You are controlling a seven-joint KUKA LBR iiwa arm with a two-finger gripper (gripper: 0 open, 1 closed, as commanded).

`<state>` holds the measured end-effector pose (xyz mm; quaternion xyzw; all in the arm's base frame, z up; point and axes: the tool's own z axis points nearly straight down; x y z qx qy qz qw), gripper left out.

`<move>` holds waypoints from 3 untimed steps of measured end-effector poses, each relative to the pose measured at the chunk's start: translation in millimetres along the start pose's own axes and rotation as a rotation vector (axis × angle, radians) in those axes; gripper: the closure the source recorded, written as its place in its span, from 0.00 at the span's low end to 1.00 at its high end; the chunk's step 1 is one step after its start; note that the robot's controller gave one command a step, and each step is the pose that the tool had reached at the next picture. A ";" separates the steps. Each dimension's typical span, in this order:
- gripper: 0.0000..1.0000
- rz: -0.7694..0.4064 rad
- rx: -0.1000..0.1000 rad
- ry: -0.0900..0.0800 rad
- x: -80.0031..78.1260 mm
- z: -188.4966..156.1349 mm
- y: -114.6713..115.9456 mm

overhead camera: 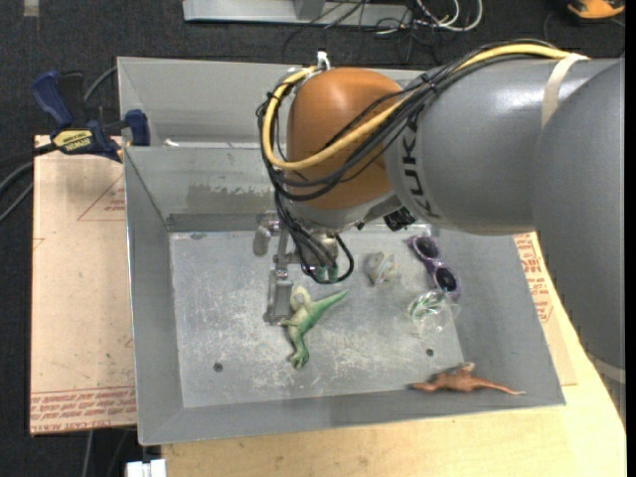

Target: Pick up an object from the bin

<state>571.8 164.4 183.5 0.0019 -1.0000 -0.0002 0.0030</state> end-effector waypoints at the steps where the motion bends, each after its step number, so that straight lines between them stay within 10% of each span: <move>1: 0.00 0.004 -0.001 -0.007 -1.5 -4.9 -1.2; 2: 0.00 0.118 0.002 0.005 16.6 52.6 -63.6; 3: 0.00 -0.023 -0.002 -0.005 14.4 85.7 -37.4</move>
Offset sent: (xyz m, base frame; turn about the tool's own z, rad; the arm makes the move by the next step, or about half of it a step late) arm -0.0157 -0.0610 -0.0495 0.1132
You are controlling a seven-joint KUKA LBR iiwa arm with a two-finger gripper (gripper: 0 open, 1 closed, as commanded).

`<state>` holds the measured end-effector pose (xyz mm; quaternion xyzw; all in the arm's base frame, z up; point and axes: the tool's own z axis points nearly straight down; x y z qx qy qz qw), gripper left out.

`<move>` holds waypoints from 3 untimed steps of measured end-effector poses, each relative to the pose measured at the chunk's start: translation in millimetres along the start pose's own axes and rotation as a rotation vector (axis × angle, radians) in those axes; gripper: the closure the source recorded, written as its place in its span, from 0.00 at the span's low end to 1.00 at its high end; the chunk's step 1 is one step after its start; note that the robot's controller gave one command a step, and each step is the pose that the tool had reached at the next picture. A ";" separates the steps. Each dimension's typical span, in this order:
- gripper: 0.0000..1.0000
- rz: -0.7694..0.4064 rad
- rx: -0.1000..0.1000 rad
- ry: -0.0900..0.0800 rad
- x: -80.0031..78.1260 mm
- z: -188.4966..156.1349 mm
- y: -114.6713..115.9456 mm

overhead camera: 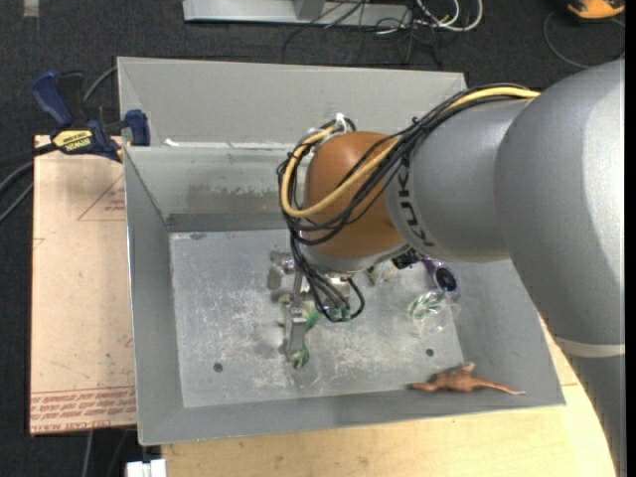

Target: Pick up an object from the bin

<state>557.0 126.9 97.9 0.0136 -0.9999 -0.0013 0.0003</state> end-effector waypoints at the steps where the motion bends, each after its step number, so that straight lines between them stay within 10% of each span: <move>1: 1.00 -0.398 0.000 0.010 10.1 9.6 -57.8; 2: 1.00 -0.398 0.000 0.010 10.2 9.7 -57.8; 3: 1.00 -0.321 -0.001 0.006 -0.9 -164.0 -79.8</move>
Offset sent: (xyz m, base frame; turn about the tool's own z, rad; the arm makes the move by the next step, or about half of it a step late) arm 0.0000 0.0000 0.0000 0.0000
